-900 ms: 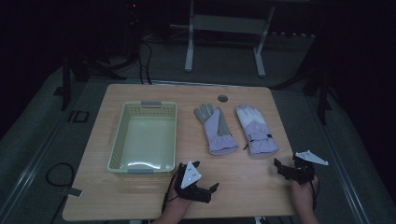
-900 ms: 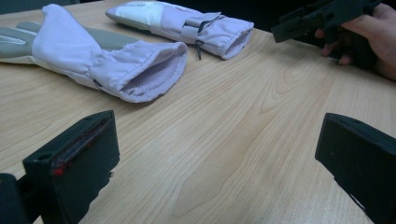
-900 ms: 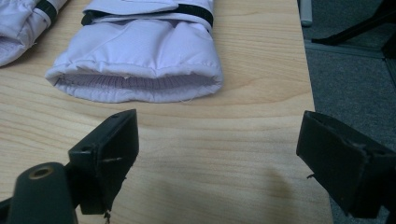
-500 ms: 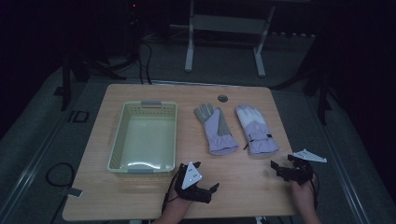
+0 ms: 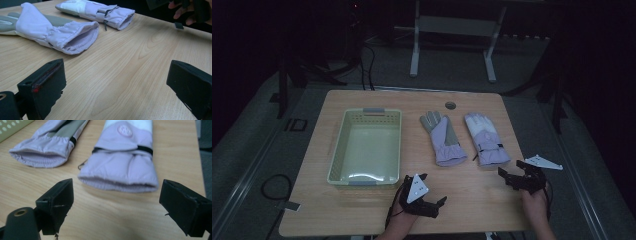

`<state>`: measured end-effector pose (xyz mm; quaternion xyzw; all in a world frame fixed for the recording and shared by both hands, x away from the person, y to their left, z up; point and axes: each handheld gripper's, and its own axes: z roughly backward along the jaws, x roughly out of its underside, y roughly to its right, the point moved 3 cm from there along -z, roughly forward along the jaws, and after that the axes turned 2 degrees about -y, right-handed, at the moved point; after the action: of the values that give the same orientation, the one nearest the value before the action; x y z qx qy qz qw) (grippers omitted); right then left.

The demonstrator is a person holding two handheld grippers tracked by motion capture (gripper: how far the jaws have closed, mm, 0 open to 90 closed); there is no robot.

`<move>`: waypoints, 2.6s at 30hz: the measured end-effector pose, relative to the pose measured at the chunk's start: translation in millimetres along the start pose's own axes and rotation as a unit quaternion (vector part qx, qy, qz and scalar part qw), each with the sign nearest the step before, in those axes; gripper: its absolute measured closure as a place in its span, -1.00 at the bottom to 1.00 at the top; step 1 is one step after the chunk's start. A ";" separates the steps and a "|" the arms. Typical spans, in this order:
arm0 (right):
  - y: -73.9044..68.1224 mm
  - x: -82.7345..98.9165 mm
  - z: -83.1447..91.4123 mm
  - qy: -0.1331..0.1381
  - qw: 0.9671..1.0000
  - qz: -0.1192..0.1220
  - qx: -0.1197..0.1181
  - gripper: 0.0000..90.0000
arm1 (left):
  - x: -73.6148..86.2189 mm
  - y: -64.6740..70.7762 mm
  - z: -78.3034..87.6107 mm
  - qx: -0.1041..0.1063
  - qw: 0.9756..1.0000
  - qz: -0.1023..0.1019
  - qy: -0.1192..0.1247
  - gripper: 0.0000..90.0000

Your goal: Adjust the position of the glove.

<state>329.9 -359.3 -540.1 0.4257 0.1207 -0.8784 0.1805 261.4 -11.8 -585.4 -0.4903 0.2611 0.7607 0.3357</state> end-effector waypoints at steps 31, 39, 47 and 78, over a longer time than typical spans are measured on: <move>-50.2 -77.7 -17.6 0.012 0.995 0.085 -0.040 -0.74 | -0.2 1.8 -0.6 0.008 1.000 -0.004 -0.001 -0.95; -65.5 -92.9 -26.0 0.016 0.995 0.063 -0.073 -0.70 | -0.3 3.5 -1.0 0.013 1.000 -0.005 -0.001 -0.97; -80.2 -98.5 -42.5 0.011 0.994 0.081 -0.076 -0.73 | -0.3 5.7 -1.6 0.008 1.000 -0.011 -0.006 -0.98; -109.6 -131.7 -154.7 -0.049 0.991 0.096 -0.077 -0.24 | -0.2 5.1 -2.1 0.012 1.000 -0.008 -0.011 -0.98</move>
<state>468.2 -175.2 -523.6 0.3766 0.1376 -0.8648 0.3022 258.8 -16.7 -585.6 -0.4797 0.2625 0.7602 0.3510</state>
